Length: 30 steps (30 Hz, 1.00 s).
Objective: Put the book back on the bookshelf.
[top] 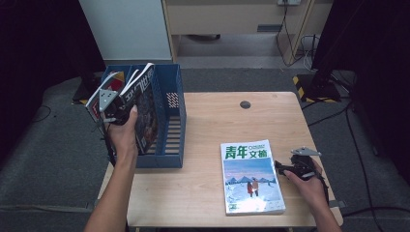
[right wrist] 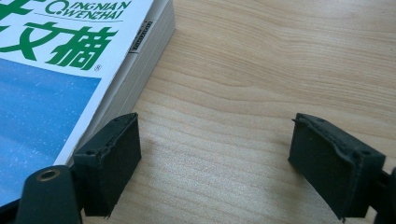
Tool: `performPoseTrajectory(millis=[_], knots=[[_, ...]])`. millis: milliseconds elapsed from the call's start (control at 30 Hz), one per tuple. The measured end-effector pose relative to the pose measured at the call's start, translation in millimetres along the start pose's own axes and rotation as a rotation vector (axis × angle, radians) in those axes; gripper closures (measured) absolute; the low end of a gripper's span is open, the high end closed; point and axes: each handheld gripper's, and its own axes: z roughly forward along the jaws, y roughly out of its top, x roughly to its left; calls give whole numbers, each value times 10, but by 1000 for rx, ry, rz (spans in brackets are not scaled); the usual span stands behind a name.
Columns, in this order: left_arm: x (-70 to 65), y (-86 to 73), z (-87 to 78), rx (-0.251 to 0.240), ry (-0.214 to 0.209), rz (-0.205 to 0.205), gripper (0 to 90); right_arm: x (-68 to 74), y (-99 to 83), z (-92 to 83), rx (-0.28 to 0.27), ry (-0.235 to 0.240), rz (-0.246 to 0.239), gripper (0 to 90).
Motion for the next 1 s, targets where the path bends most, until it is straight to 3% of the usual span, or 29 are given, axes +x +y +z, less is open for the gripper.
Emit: performPoseTrajectory(millis=[1000], knots=[[36, -289, 24, -13, 2, -52, 807, 0, 0, 0, 0, 0, 0, 166]])
